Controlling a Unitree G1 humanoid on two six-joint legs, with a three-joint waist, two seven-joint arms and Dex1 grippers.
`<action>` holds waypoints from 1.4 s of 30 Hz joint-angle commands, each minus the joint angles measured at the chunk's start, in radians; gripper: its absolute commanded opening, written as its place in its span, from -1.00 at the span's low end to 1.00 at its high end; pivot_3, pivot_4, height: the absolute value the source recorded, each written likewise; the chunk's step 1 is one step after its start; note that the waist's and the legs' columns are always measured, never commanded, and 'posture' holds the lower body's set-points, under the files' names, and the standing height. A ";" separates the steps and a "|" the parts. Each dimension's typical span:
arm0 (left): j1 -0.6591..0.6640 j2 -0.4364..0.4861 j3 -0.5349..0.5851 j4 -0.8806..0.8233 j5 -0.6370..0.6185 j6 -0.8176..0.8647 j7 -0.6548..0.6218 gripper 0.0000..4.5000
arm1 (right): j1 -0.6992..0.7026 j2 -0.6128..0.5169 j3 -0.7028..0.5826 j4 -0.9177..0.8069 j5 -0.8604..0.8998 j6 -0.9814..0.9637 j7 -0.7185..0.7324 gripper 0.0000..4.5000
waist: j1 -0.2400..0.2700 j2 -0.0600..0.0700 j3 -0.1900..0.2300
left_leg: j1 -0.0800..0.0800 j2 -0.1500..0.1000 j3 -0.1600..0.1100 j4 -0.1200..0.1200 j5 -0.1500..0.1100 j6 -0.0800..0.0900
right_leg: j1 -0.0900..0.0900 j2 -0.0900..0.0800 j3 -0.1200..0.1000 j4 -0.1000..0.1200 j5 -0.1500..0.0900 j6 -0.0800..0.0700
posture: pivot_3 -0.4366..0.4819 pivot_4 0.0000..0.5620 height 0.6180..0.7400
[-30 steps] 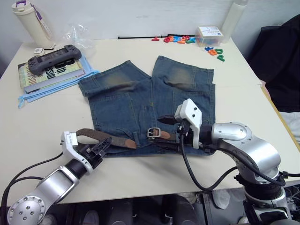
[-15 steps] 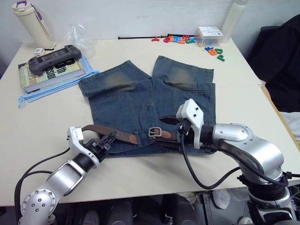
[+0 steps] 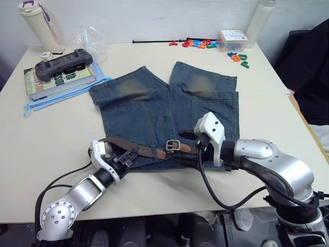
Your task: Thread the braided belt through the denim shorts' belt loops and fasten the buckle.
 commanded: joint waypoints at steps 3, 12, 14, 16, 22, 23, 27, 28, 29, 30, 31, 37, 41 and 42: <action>-0.061 0.018 -0.075 0.012 0.146 0.065 -0.148 -1.00 | 0.011 -0.054 0.079 -0.018 -0.085 -0.095 -0.008 0.99 | 0.003 0.000 0.000 | 0.000 0.000 0.001 0.000 0.000 0.000 | 0.000 0.000 0.000 0.000 0.000 0.000 | -0.05 -0.47 0.60; -0.137 0.038 -0.118 0.049 0.334 0.106 -0.345 -1.00 | 0.033 -0.083 0.120 -0.001 -0.151 -0.168 0.004 0.99 | 0.018 0.000 0.000 | 0.000 0.000 0.001 0.000 0.000 0.000 | 0.000 0.000 0.000 0.000 0.000 0.000 | -0.05 -0.47 0.60; -0.154 0.023 -0.112 0.061 0.350 0.109 -0.372 -1.00 | 0.038 -0.104 0.138 -0.006 -0.176 -0.199 0.018 0.99 | 0.019 0.000 0.000 | 0.000 0.000 0.001 0.000 0.000 0.000 | 0.000 0.000 0.000 0.000 0.000 0.000 | -0.05 -0.47 0.60; -0.164 0.016 -0.108 0.060 0.360 0.116 -0.398 -1.00 | 0.049 -0.139 0.159 -0.019 -0.220 -0.261 0.033 0.99 | 0.019 0.000 0.000 | 0.000 0.000 0.001 0.000 0.000 0.000 | 0.000 0.000 0.000 0.000 0.000 0.000 | -0.05 -0.47 0.60; -0.161 -0.012 -0.082 0.065 0.363 0.153 -0.404 -1.00 | 0.167 -0.208 0.197 -0.030 -0.449 -0.631 0.013 0.99 | 0.019 0.000 0.000 | 0.000 0.000 0.002 0.001 0.000 0.000 | 0.000 0.000 0.000 0.000 0.000 0.000 | -0.05 -0.47 0.60; -0.161 -0.017 -0.076 0.067 0.358 0.159 -0.402 -1.00 | 0.194 -0.217 0.201 -0.027 -0.492 -0.694 0.004 0.99 | 0.019 0.000 0.000 | 0.000 0.000 0.002 0.001 0.000 0.000 | 0.000 0.000 0.000 0.000 0.000 0.000 | -0.05 -0.47 0.60; -0.168 -0.026 -0.054 0.079 0.354 0.176 -0.400 -1.00 | 0.263 -0.227 0.201 0.011 -0.649 -0.890 -0.055 0.99 | 0.019 0.000 0.000 | 0.000 0.000 0.002 0.001 0.000 -0.001 | 0.000 0.001 0.000 0.001 0.000 0.001 | -0.05 -0.47 0.60; -0.170 -0.030 -0.047 0.083 0.348 0.180 -0.397 -1.00 | 0.271 -0.226 0.208 0.024 -0.680 -0.921 -0.058 0.99 | 0.019 0.000 0.000 | 0.000 0.000 0.002 0.002 0.001 -0.001 | 0.000 0.001 0.000 0.001 0.000 0.001 | -0.05 -0.47 0.60; -0.172 -0.033 -0.042 0.085 0.347 0.184 -0.396 -1.00 | 0.275 -0.221 0.217 0.042 -0.725 -0.947 -0.076 0.99 | 0.019 0.000 0.000 | 0.000 0.000 0.002 0.002 0.001 -0.001 | 0.000 0.001 0.000 0.001 0.000 0.001 | -0.05 -0.47 0.60; -0.175 -0.036 -0.039 0.088 0.348 0.189 -0.396 -1.00 | 0.286 -0.218 0.227 0.057 -0.752 -0.971 -0.076 0.99 | 0.018 0.000 0.000 | 0.001 0.000 0.002 0.003 0.001 -0.001 | 0.001 0.001 0.000 0.002 0.000 0.001 | -0.05 -0.47 0.60; -0.177 -0.038 -0.035 0.090 0.349 0.193 -0.397 -1.00 | 0.295 -0.207 0.234 0.076 -0.786 -0.991 -0.089 0.99 | 0.018 0.000 0.000 | 0.001 0.000 0.002 0.003 0.001 -0.002 | 0.001 0.001 0.000 0.002 0.000 0.001 | -0.05 -0.47 0.60; -0.183 -0.057 -0.021 0.087 0.350 0.215 -0.395 -1.00 | 0.322 -0.147 0.263 0.132 -0.881 -1.047 -0.092 0.99 | 0.018 0.000 0.000 | 0.001 0.001 0.001 0.004 0.002 -0.002 | 0.001 0.002 0.000 0.003 0.000 0.001 | -0.05 -0.47 0.60; -0.183 -0.066 -0.012 0.084 0.353 0.228 -0.396 -1.00 | 0.336 -0.121 0.267 0.158 -0.927 -1.069 -0.089 0.99 | 0.018 0.000 0.000 | 0.001 0.000 0.001 0.005 0.002 -0.002 | 0.001 0.002 0.000 0.003 0.000 0.001 | -0.05 -0.47 0.60; -0.183 -0.067 -0.010 0.085 0.354 0.230 -0.396 -1.00 | 0.335 -0.114 0.267 0.168 -0.937 -1.072 -0.091 0.99 | 0.018 0.000 0.000 | 0.001 0.001 0.001 0.005 0.002 -0.002 | 0.001 0.002 0.000 0.003 0.000 0.001 | -0.05 -0.47 0.60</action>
